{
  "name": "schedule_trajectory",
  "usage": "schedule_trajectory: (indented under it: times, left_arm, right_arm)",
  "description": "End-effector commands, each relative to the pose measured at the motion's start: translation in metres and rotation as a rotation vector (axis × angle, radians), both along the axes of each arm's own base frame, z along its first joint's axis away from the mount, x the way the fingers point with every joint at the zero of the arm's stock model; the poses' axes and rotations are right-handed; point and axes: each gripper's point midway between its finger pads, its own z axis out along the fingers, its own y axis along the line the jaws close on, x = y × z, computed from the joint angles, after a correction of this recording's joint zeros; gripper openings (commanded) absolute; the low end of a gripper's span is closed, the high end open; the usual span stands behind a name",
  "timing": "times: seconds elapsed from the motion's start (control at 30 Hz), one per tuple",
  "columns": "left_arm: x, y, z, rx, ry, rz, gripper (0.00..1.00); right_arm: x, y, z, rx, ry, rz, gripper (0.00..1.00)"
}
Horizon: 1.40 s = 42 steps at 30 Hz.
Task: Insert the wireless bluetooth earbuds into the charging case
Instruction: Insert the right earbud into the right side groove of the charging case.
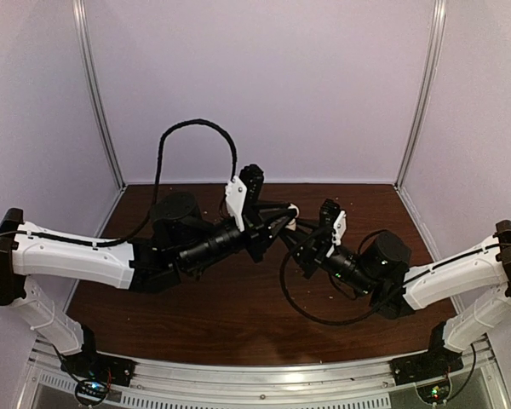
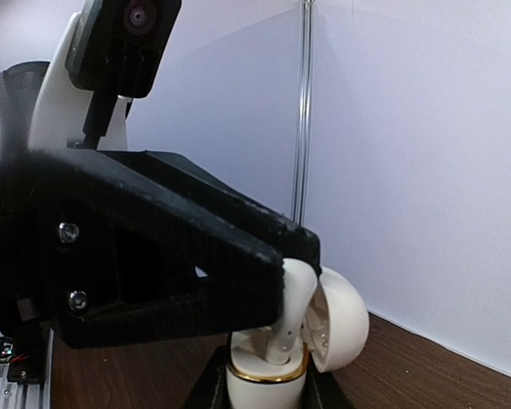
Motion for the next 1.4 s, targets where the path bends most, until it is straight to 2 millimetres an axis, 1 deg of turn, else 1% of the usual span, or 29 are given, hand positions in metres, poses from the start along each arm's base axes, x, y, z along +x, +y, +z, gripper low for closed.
schedule_trajectory:
  times: [0.0, 0.27, 0.37, 0.5, 0.67, 0.8, 1.0, 1.13, 1.37]
  left_arm:
    - [-0.002, -0.005, 0.014, -0.048, -0.027, -0.011, 0.12]
    - [0.003, -0.006, 0.007, -0.04, 0.012, 0.008, 0.13]
    - [0.005, -0.004, 0.008, -0.049, 0.027, 0.024, 0.14]
    - [0.008, -0.002, 0.006, -0.053, 0.049, 0.042, 0.15]
    - [0.009, -0.005, 0.002, -0.045, 0.063, 0.037, 0.15]
    - [0.007, -0.007, 0.003, -0.05, 0.064, 0.025, 0.16]
    - [0.004, -0.011, 0.015, -0.08, 0.026, -0.002, 0.15]
    - [0.002, -0.017, 0.019, -0.084, 0.015, -0.02, 0.15]
    - [0.003, -0.017, 0.016, -0.09, 0.022, -0.014, 0.15]
  right_arm:
    - [-0.003, -0.009, 0.028, 0.111, -0.01, -0.011, 0.0]
    - [-0.002, -0.022, 0.043, 0.178, -0.016, -0.038, 0.0]
    - [-0.004, -0.025, 0.047, 0.194, -0.027, -0.038, 0.0]
    - [-0.001, -0.033, 0.051, 0.219, -0.029, -0.074, 0.0]
    - [-0.001, -0.035, 0.054, 0.228, -0.037, -0.084, 0.0]
    - [0.0, -0.031, 0.051, 0.214, -0.036, -0.08, 0.0]
    - [0.006, -0.021, 0.037, 0.175, -0.015, -0.087, 0.0]
    - [0.01, -0.015, 0.031, 0.144, -0.002, -0.096, 0.0]
    - [0.008, -0.019, 0.033, 0.157, -0.007, -0.097, 0.0]
